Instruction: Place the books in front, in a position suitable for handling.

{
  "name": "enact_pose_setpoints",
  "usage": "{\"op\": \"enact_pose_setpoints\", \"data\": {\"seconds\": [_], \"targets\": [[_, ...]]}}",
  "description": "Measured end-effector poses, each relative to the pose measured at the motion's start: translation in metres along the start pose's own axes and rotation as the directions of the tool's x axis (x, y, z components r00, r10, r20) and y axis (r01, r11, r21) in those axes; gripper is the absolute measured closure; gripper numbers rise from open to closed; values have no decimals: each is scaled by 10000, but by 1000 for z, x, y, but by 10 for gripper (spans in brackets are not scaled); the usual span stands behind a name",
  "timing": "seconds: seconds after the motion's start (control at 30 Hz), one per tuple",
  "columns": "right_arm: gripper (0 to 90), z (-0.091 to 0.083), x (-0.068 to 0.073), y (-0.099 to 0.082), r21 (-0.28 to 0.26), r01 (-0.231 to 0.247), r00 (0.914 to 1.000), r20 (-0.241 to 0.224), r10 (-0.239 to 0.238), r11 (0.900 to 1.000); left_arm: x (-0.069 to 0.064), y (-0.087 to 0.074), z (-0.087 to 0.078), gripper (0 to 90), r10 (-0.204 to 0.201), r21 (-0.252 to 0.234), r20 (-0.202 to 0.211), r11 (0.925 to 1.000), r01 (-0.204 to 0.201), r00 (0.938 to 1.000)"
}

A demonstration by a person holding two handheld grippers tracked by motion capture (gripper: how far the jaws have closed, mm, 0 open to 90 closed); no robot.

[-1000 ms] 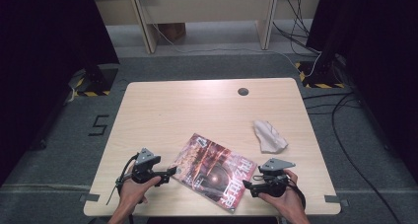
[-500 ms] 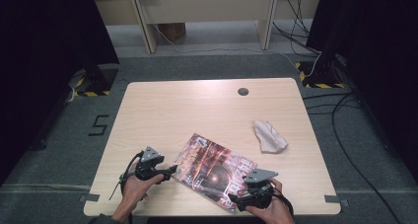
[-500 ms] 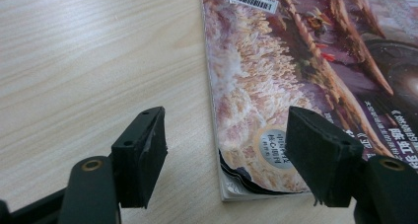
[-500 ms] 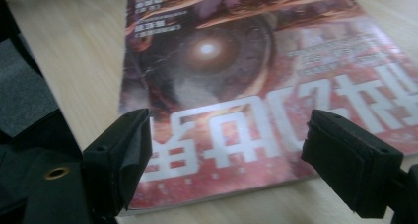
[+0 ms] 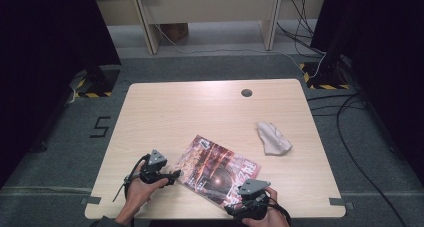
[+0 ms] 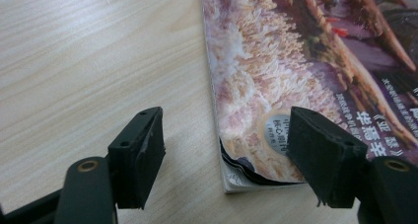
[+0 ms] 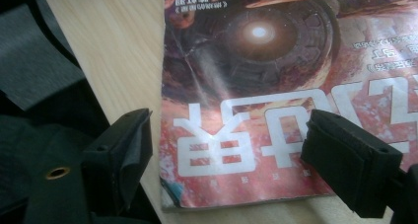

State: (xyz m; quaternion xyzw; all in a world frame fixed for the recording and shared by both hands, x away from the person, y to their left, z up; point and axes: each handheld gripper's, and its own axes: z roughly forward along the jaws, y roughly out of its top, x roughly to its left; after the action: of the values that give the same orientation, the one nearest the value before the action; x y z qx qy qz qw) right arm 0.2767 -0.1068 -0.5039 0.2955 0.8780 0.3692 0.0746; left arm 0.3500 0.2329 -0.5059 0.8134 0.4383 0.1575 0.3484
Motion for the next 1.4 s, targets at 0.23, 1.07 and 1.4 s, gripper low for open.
{"op": "enact_pose_setpoints", "data": {"seconds": [0.23,1.07,1.4], "targets": [[193,-1,-1,0,58,-17,10000,66,16,10000,-3,-3,-1,308,25,23,-97,10000,-25,9999],[270,15,-83,22,-162,-1070,9845,1383,1082,9941,-47,-19,-19,354,929,409,617,9946,-955,9938],[218,31,-107,44,36,-1206,9799,1603,1184,9927,-76,-25,-23,330,1234,421,1546,9904,-1313,9802]]}}
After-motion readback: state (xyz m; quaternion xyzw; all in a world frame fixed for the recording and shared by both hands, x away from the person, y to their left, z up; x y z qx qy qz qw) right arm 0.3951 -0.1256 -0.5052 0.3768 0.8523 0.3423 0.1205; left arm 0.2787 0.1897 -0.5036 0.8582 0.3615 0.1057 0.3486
